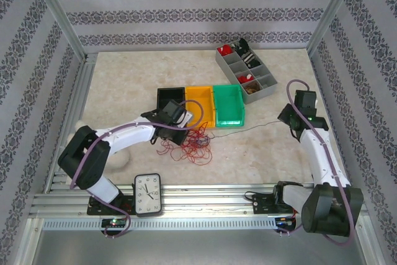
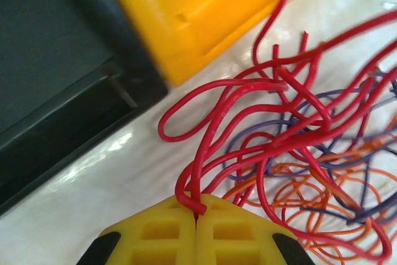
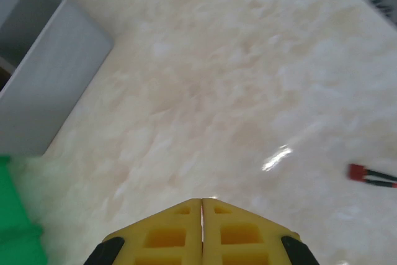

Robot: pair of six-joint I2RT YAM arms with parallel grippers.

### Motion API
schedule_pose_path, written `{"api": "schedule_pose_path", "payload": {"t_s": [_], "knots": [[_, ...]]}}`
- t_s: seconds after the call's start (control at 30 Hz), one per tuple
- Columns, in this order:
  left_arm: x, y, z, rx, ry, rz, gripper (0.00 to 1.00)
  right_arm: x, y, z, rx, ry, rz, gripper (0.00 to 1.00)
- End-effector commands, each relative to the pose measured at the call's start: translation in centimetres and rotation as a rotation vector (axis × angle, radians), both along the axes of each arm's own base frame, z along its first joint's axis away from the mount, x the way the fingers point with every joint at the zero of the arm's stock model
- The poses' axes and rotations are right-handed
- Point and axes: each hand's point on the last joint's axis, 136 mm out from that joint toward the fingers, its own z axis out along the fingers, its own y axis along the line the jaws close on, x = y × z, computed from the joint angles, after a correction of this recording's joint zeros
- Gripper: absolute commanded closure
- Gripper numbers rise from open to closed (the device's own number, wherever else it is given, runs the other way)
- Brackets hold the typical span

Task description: Untangle the cables

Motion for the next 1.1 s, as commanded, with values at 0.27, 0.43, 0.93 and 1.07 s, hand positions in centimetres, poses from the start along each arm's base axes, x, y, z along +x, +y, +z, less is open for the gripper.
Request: {"api": "schedule_pose_path", "payload": {"t_s": [0.27, 0.43, 0.93, 1.07], "knots": [[2.6, 6.9, -0.2, 0.163, -0.053, 0.218, 1.00, -1.9, -8.7, 4.6, 0.043, -0.140, -0.337, 1.00], [2.8, 8.2, -0.5, 0.186, -0.066, 0.283, 1.00, -2.8, -10.0, 5.4, 0.020, -0.153, -0.385, 1.00], [3.7, 14.7, -0.6, 0.314, -0.102, 0.653, 1.00, -4.7, -11.5, 10.1, -0.030, -0.256, -0.475, 1.00], [3.8, 15.3, -0.4, 0.295, -0.100, 0.736, 1.00, -4.9, -11.4, 10.0, -0.029, -0.253, -0.473, 1.00]]}}
